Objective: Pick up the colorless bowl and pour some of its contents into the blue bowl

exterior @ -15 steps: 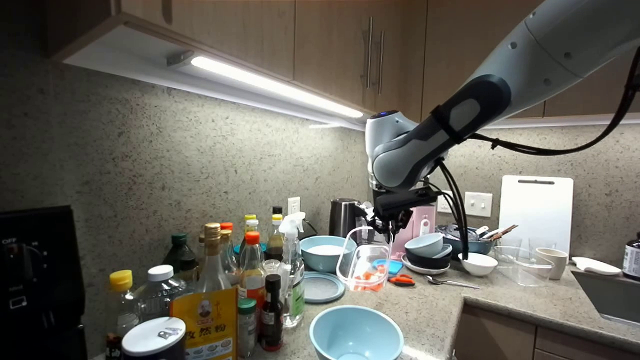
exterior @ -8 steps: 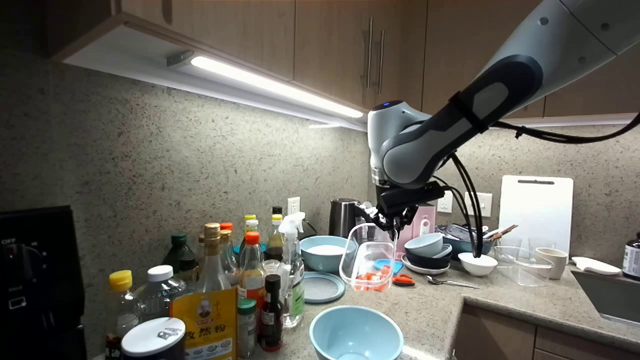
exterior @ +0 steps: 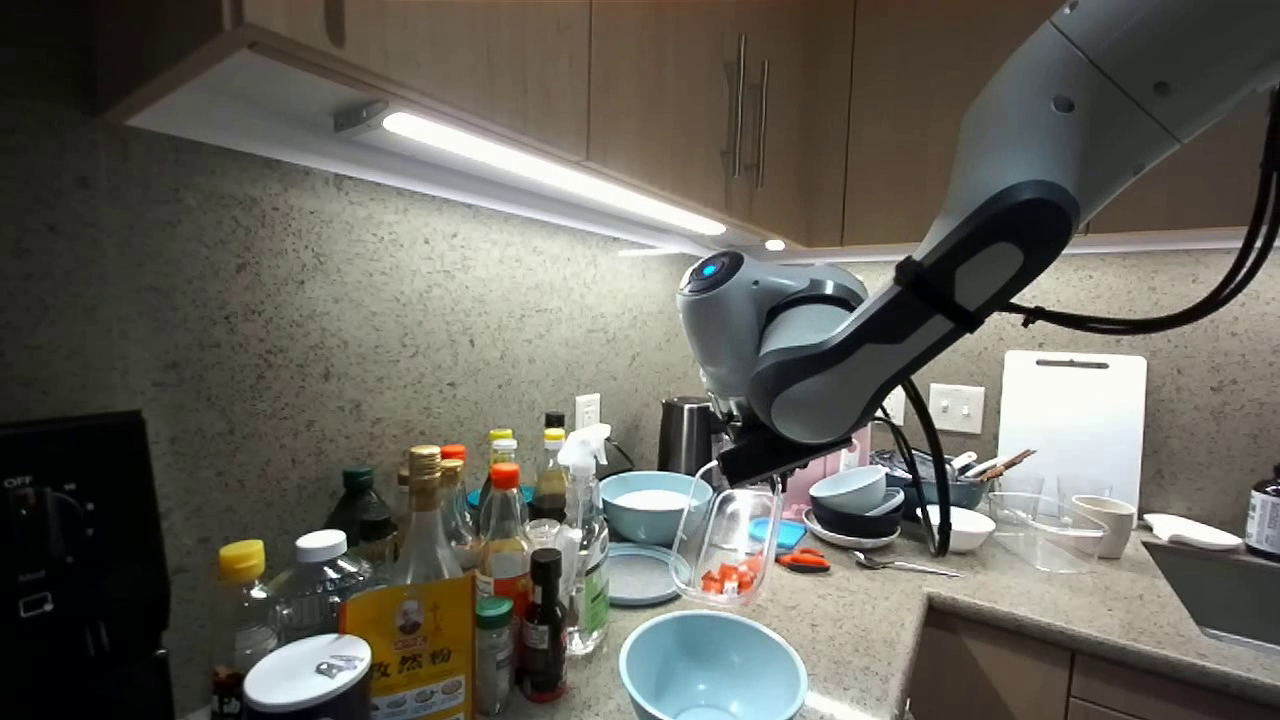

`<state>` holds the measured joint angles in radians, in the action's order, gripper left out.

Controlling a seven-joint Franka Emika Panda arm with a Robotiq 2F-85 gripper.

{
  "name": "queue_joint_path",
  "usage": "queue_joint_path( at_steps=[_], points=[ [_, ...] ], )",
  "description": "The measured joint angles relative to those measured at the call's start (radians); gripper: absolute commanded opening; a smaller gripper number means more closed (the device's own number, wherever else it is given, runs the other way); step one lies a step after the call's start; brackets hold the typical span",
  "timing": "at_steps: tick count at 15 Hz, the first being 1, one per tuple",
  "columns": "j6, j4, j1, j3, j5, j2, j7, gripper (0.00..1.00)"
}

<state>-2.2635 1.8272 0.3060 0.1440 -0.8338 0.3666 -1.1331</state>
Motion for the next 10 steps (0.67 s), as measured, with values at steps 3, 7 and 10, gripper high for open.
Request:
queue_joint_path(
  at_steps=[3,7,10],
  points=[
    [0.056,-0.001,0.000,-0.035,-0.054,0.003,-0.082,0.09],
    [0.086,-0.004,-0.014,-0.067,-0.060,0.000,-0.096,0.02],
    [0.154,-0.004,-0.020,-0.100,-0.060,-0.005,-0.096,0.02]
  ],
)
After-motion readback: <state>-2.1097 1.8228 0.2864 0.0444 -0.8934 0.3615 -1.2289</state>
